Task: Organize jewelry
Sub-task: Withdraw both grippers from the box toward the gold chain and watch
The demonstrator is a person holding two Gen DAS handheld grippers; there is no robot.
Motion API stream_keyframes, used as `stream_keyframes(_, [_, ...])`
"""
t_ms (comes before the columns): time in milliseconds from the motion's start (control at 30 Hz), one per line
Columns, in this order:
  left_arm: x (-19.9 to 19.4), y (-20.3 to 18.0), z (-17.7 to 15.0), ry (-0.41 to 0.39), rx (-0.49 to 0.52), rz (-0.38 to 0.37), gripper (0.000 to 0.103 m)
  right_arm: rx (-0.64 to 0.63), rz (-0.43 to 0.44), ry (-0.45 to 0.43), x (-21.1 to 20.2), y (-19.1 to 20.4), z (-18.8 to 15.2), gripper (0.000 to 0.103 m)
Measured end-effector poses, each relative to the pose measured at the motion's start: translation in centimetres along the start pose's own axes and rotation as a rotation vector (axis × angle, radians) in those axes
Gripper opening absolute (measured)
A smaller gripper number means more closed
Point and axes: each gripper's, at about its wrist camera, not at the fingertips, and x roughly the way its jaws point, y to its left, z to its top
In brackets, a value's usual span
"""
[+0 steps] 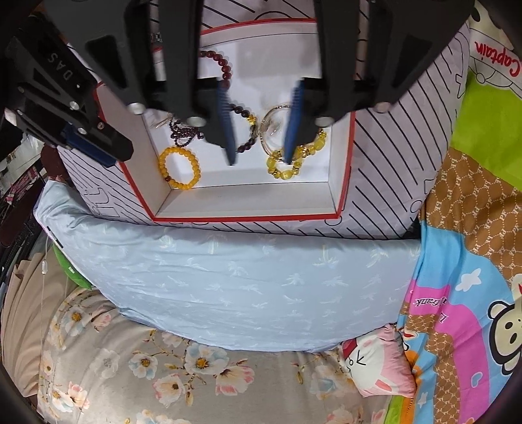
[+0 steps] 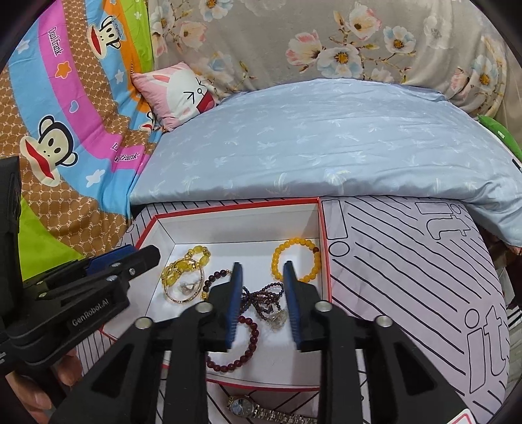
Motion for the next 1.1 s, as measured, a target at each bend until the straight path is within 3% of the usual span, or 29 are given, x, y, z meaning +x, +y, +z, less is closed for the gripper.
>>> stream_keyframes(533, [-1.5, -0.3, -1.4, -0.008, 0.014, 0.020, 0.042, -0.001, 0.011, -0.011, -2.4, 0.3, -1.2, 0.029])
stream_keyframes(633, [-2.5, -0.1, -2.0, -0.013, 0.007, 0.017, 0.044, 0.007, 0.007, -0.013, -3.4, -0.2, -2.1, 0.029])
stream_keyframes(733, [-3.6, -0.1, -2.9, -0.027, 0.001, 0.020, 0.051, 0.014, -0.015, -0.013, -4.6, -0.9, -3.4, 0.028])
stream_keyframes(1100, [-6.3, -0.9, -8.1, 0.004, 0.023, 0.004, 0.052, -0.002, -0.026, 0.043, -6.2, -2.3, -8.6, 0.035])
